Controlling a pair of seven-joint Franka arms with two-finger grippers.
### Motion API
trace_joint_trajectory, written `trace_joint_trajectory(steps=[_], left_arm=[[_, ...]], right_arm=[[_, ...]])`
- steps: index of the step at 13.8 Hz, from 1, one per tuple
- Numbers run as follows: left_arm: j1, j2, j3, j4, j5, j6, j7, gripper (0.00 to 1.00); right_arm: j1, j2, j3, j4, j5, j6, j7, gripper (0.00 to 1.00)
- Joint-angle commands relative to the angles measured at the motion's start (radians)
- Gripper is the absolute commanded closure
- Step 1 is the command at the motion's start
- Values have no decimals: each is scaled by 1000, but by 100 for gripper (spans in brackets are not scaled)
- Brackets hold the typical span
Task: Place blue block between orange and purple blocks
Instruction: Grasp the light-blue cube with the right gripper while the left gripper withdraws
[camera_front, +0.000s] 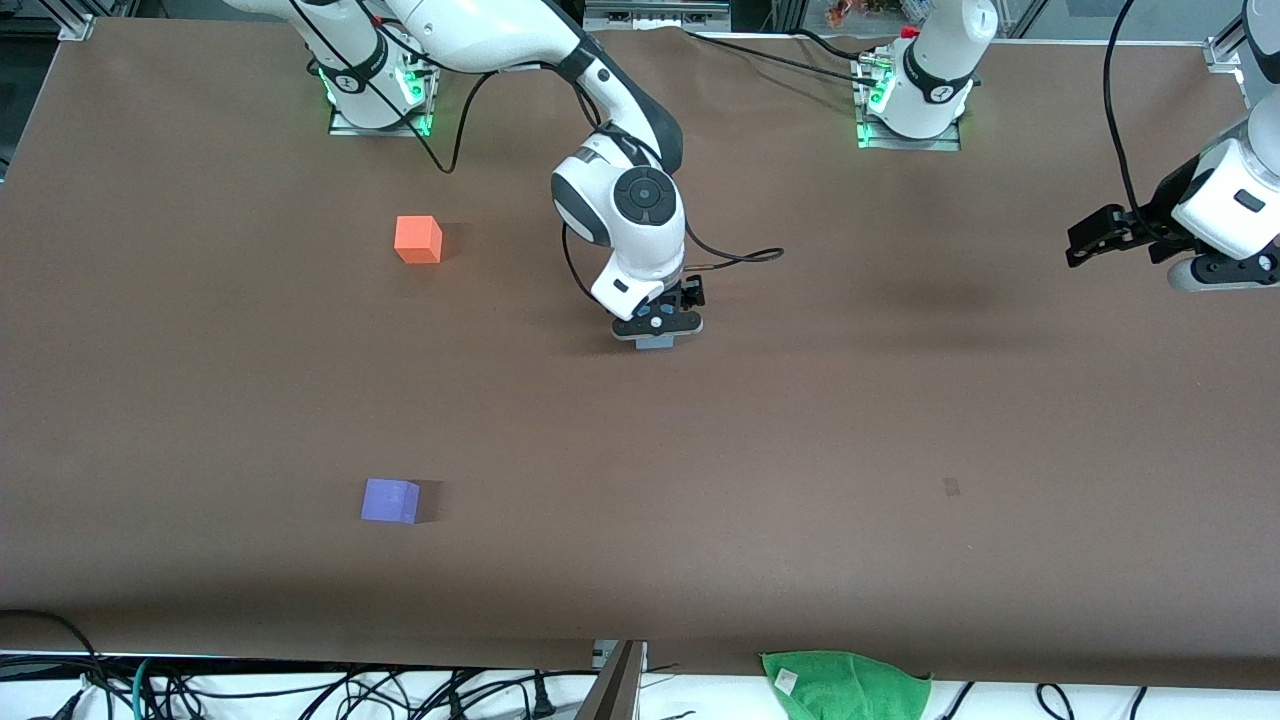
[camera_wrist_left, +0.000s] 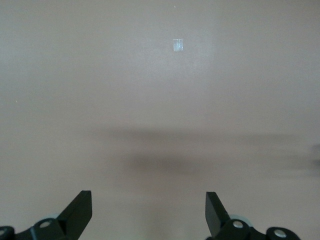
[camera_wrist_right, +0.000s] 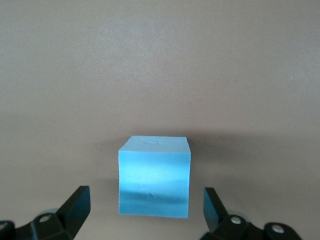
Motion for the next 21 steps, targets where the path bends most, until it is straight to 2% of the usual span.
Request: trace_joint_trajectory(steps=[1,7,14,15,16,17,19,21], left_arm=[[-8,16,-4,19,18,-14,17,0],[-9,32,-11,49,10,-19,20,0],[-8,32,-10,49,10,-19,21,0],[-6,32,-10,49,9,-19,21,0],[-6,32,-10,49,9,-19,21,0],[-6,32,-10,49,9,-20,20,0],[-6,30,-10,49,9,-20,21,0],[-6,30,-10,49,9,-20,21,0]], right_arm=[[12,9,-10,10,-20,11,16,0],[28,58,-10,10,-46,44,19,0],[28,66,-12,7,-47,46,18,2],[28,66,-14,7,-49,46,15,18],[28,66,-14,8,-47,44,15,40],[27,66,-14,7,-47,44,13,51],[25,66,-14,8,-47,44,10,60],[24,63,-17,11,-47,44,4,61]])
